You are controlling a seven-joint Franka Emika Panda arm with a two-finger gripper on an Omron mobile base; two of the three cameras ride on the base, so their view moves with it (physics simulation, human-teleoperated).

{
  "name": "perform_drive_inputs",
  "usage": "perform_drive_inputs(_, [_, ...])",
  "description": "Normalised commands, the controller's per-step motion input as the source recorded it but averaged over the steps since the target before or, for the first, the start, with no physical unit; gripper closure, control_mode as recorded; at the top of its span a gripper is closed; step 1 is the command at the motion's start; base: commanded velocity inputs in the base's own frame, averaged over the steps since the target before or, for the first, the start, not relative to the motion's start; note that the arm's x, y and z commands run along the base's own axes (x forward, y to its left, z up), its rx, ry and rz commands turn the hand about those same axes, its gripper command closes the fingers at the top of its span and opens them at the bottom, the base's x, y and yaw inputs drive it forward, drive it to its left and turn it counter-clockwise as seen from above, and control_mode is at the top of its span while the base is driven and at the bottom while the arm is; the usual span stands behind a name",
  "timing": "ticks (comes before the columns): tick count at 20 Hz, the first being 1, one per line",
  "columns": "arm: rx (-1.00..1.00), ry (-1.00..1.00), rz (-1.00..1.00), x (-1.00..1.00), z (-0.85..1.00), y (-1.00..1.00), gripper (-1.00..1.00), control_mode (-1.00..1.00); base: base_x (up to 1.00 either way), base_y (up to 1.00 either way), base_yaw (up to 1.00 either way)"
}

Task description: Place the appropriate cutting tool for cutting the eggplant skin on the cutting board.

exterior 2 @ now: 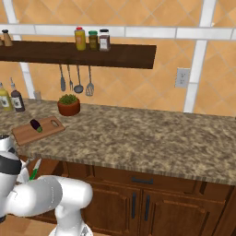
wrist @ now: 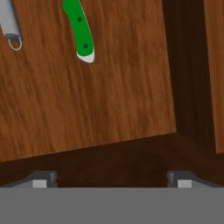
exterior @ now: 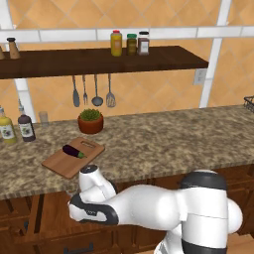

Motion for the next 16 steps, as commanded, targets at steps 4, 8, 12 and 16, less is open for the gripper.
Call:
perform_drive_inputs(4, [0.0,0.0,0.0,-0.32,-0.2,0.03,-1.0,-1.0,0.0,0.0,0.0])
perform_drive_inputs(8, [0.0,0.0,0.0,-0.87,-0.29,0.19,-1.0,-1.0,0.0,0.0,0.0])
perform_drive_inputs(12, [0.0,0.0,0.0,-0.99,-0.18,0.24,-1.0,-1.0,0.0,0.0,0.0])
perform_drive_inputs(16, [0.0,0.0,-0.01,-0.29,-0.02,0.17,-1.0,-1.0,0.0,0.0,0.0])
